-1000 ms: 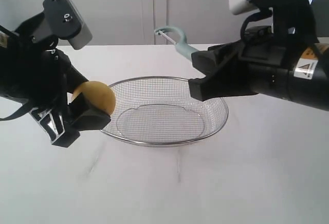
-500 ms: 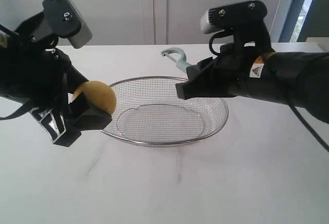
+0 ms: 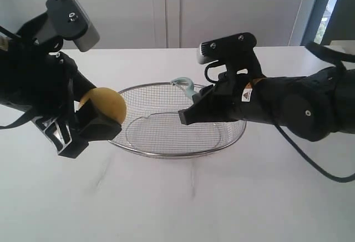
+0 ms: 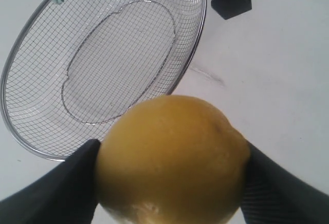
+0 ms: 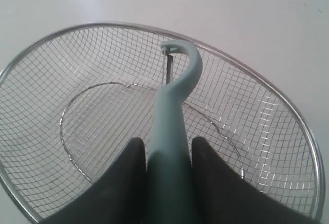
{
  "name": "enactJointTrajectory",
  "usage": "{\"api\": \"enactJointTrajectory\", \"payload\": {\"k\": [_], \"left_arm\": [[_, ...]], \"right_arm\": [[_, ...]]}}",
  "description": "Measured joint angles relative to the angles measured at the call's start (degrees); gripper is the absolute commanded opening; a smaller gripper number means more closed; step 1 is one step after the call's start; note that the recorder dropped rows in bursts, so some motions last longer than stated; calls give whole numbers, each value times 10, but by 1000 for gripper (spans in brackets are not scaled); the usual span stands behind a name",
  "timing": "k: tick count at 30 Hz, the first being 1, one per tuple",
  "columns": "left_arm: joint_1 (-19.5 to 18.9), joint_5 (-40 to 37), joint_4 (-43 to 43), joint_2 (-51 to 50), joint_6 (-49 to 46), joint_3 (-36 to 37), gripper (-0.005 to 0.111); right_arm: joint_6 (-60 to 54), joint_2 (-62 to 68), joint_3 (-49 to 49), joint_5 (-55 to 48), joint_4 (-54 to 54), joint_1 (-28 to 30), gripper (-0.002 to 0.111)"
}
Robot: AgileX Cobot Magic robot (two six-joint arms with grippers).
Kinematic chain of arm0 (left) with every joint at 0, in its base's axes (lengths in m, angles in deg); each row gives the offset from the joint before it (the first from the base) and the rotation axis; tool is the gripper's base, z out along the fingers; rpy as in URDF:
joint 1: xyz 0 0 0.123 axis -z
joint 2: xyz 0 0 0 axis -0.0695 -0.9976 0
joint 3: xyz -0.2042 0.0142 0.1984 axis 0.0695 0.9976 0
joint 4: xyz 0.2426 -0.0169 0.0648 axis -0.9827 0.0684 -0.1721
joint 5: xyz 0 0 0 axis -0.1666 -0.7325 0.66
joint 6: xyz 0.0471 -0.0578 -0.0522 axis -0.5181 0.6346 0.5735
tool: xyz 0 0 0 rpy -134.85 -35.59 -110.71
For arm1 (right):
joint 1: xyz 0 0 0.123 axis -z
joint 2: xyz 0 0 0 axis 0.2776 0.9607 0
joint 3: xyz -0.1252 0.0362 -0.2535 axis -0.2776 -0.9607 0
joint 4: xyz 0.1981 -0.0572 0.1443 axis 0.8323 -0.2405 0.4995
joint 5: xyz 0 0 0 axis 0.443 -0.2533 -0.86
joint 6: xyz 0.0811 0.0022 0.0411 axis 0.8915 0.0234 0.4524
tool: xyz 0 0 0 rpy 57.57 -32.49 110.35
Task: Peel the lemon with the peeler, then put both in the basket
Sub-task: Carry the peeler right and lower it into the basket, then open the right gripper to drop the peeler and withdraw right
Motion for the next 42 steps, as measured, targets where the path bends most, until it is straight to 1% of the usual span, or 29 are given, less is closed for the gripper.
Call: {"api": "enactJointTrajectory", "payload": {"k": [15,27,42], "left_arm": [[0,0,1,0,0,0,0],[0,0,1,0,1,0,0],[0,0,1,0,1,0,0]], "right_arm": [[0,61,1,53,0,0,0],[-34,111,4,74,0,0,0],[-46,155,4,99,0,0,0]]}}
